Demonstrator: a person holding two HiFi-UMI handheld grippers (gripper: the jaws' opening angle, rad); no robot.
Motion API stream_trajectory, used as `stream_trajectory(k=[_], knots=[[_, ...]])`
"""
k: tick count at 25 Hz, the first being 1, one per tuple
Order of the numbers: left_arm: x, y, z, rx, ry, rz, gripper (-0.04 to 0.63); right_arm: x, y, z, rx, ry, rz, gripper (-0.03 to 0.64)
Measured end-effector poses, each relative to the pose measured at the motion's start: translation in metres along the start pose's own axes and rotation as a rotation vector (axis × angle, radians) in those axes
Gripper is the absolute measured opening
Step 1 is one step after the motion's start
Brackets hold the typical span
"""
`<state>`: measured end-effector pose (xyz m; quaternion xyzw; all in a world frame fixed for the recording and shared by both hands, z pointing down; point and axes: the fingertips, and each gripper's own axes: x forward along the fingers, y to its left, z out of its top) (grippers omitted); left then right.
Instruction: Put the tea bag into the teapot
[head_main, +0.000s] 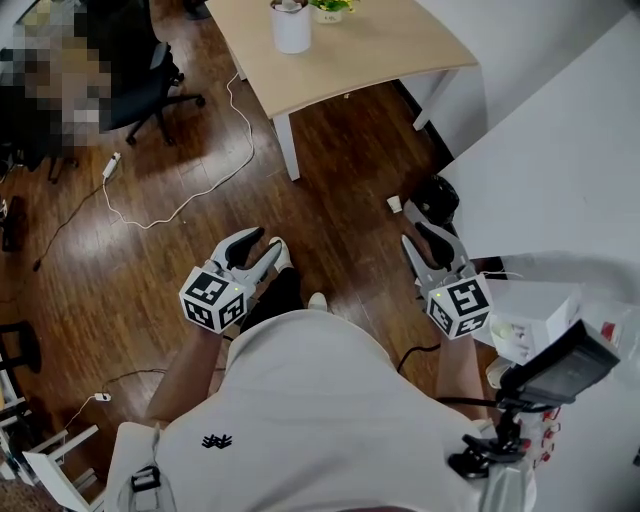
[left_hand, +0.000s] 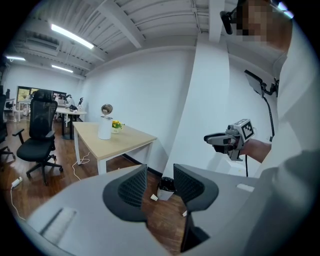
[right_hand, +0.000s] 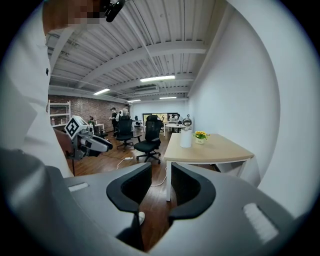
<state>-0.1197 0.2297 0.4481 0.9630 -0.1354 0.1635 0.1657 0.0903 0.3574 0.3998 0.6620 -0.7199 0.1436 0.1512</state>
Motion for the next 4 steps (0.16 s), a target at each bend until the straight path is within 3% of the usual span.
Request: stream_trajectory(k=[4], knots=[[0.0083, 0.0074, 0.0001, -0.003, 0.001, -0.004, 0.164, 0.0088, -0.0042, -0.0031, 0.0, 0.012, 0.0, 0.118]])
